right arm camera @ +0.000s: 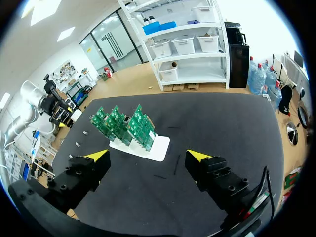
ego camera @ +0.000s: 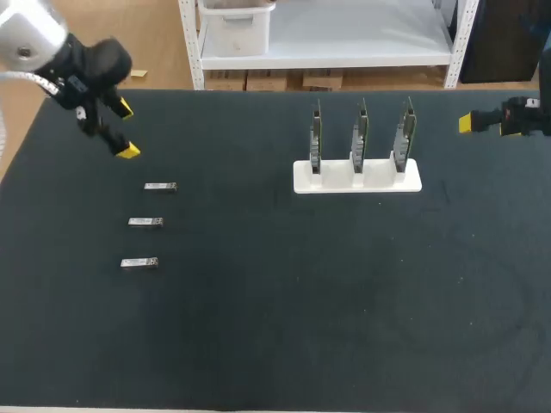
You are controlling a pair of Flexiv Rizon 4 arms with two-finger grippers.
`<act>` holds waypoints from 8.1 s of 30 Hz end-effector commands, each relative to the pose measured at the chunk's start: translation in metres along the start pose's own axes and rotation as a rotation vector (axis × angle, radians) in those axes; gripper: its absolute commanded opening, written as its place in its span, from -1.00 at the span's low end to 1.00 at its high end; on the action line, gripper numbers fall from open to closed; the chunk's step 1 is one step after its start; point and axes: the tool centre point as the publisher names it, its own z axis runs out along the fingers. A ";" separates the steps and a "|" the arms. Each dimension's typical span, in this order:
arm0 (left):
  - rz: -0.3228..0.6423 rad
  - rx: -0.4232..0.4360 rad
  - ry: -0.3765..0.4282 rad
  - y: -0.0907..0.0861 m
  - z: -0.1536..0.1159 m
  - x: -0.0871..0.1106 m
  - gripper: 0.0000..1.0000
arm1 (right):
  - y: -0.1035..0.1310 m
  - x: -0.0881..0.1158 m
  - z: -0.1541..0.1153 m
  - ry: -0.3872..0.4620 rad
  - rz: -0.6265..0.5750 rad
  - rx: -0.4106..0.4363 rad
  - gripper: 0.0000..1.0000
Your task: Pick up the optical module with the left hand, and insert it into the network port with the right hand.
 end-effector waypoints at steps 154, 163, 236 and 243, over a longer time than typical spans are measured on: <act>-0.012 0.083 -0.931 0.018 -0.070 -0.233 -1.00 | 0.001 0.000 0.000 -0.001 0.001 0.003 1.00; 0.048 0.160 -0.955 0.002 -0.054 -0.262 -1.00 | 0.001 0.000 0.000 -0.001 0.001 0.003 1.00; -0.093 0.317 -1.065 -0.058 0.040 -0.317 -1.00 | 0.001 0.000 0.000 -0.001 0.001 0.003 1.00; -0.096 0.313 -1.062 -0.059 0.045 -0.315 -1.00 | 0.001 0.000 0.000 -0.001 0.001 0.003 1.00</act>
